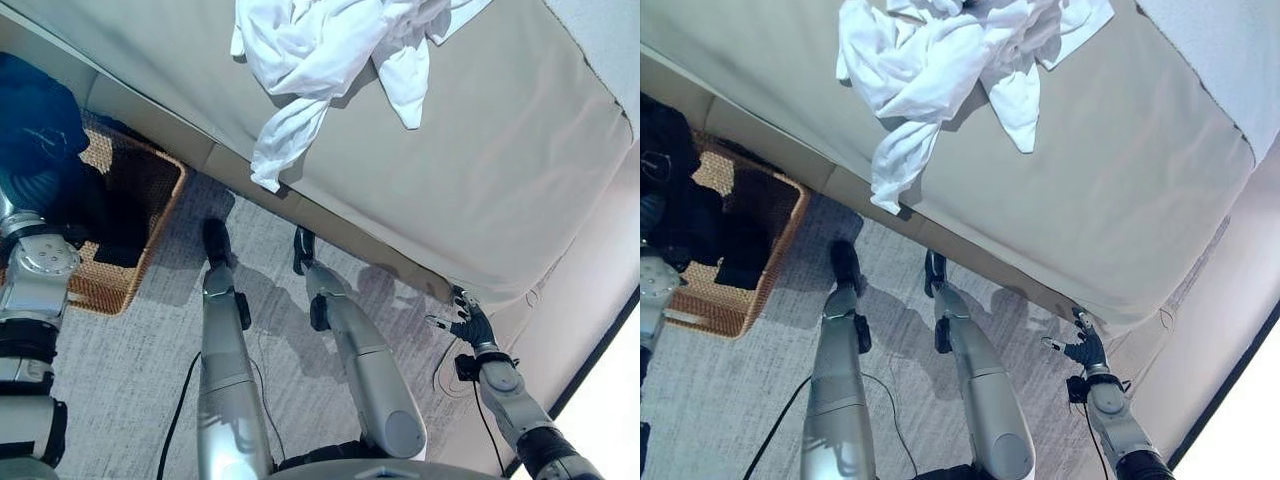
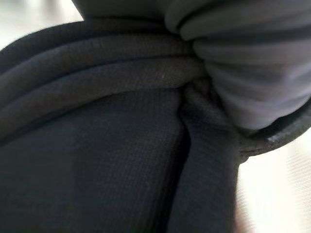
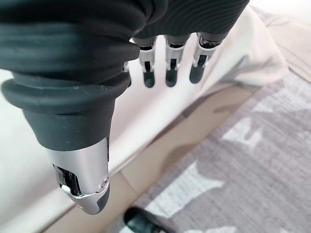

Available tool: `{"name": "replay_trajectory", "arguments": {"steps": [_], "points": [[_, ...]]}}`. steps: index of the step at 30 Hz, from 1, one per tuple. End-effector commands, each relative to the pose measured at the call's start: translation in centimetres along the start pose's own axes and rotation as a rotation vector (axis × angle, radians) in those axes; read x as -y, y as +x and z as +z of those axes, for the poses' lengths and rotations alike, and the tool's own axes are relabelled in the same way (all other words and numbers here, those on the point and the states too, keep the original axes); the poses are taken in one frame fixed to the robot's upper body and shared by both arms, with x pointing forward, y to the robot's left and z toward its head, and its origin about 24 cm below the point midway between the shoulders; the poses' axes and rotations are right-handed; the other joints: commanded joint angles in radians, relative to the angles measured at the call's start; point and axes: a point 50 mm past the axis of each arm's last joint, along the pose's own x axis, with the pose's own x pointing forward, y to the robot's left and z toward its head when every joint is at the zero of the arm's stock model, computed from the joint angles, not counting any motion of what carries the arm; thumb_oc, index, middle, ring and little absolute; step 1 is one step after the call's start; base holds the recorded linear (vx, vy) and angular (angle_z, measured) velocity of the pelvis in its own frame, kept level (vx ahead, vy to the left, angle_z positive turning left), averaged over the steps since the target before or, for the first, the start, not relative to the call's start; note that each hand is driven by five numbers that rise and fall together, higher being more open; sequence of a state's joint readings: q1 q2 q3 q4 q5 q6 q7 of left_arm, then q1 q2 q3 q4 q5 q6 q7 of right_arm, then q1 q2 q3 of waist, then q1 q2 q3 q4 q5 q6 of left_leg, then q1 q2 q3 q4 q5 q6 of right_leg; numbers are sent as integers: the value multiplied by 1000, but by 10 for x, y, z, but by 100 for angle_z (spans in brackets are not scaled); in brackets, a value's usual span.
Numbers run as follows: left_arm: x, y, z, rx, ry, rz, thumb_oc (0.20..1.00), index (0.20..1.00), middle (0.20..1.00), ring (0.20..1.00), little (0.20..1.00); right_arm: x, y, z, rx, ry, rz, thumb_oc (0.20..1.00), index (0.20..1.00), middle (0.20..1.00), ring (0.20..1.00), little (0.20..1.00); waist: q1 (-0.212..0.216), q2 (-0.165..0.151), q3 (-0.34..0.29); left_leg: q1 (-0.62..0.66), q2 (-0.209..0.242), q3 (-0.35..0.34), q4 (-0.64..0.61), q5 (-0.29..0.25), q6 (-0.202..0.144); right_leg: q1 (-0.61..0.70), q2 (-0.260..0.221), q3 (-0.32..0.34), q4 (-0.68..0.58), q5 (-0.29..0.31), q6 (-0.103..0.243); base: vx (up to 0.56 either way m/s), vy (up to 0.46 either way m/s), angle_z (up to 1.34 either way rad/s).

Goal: Pick up clothes into the bucket

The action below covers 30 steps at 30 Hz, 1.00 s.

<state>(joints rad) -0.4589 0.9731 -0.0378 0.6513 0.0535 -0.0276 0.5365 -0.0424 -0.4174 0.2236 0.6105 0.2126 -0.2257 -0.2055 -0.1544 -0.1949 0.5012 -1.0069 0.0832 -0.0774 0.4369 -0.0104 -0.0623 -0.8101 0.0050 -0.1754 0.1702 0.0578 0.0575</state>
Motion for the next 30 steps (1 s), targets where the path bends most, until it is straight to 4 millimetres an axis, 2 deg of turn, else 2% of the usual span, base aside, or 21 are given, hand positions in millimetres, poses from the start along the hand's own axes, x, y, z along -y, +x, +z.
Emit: {"name": "replay_trajectory", "arguments": {"steps": [1,10,16,17,18,19,24,30], "points": [[-42,18,5,53,85,106,200,200,200,200,200,4,3,9,39,12,1,1000,1000,1000,1000,1000,45,-122,19,66,-42,-30,99,-142,28,27,-76,31,-50,54,107,0,0,0],[-19,3,-26,-75,133,-50,200,200,200,200,200,3,4,13,48,0,45,1000,1000,1000,1000,1000,48,-128,19,66,-47,-37,65,-124,20,32,-83,5,-65,61,105,-7,-7,4],[-1,-10,-50,-202,75,-182,200,200,200,200,200,-1,7,16,48,-16,88,1000,1000,1000,1000,1000,48,-140,19,65,-46,-44,72,-120,17,43,-82,-6,-67,67,103,-10,-7,3],[2,-12,-54,-229,53,-201,445,445,445,445,445,-1,6,16,48,-22,96,1000,1000,1000,1000,1000,49,-142,19,64,-46,-45,75,-121,17,45,-81,-8,-67,67,102,0,0,0],[4,-14,-58,-260,30,-206,592,592,592,592,592,-2,6,17,48,-27,103,1000,1000,1000,1000,1000,49,-144,19,64,-46,-47,75,-120,17,46,-80,-9,-67,67,101,0,0,0],[4,-14,-58,-260,30,-206,1000,1000,1000,1000,1000,-2,6,17,48,-27,103,1000,1000,1000,1000,1000,49,-144,19,64,-46,-47,75,-120,17,46,-80,-9,-67,67,101,-12,-14,3],[13,-12,-47,-261,-61,-164,1000,1000,1000,1000,1000,-4,7,19,58,-31,98,1000,1000,1000,1000,1000,52,-142,19,81,-45,-54,47,-105,11,59,-83,-21,-71,68,99,-11,-20,7],[25,-27,-55,-306,-96,-178,1000,1000,1000,1000,1000,-3,8,25,86,-43,72,1000,1000,1000,1000,1000,68,-112,19,114,-54,-54,13,-82,6,83,-96,-29,-67,62,100,-10,-17,5]]}}
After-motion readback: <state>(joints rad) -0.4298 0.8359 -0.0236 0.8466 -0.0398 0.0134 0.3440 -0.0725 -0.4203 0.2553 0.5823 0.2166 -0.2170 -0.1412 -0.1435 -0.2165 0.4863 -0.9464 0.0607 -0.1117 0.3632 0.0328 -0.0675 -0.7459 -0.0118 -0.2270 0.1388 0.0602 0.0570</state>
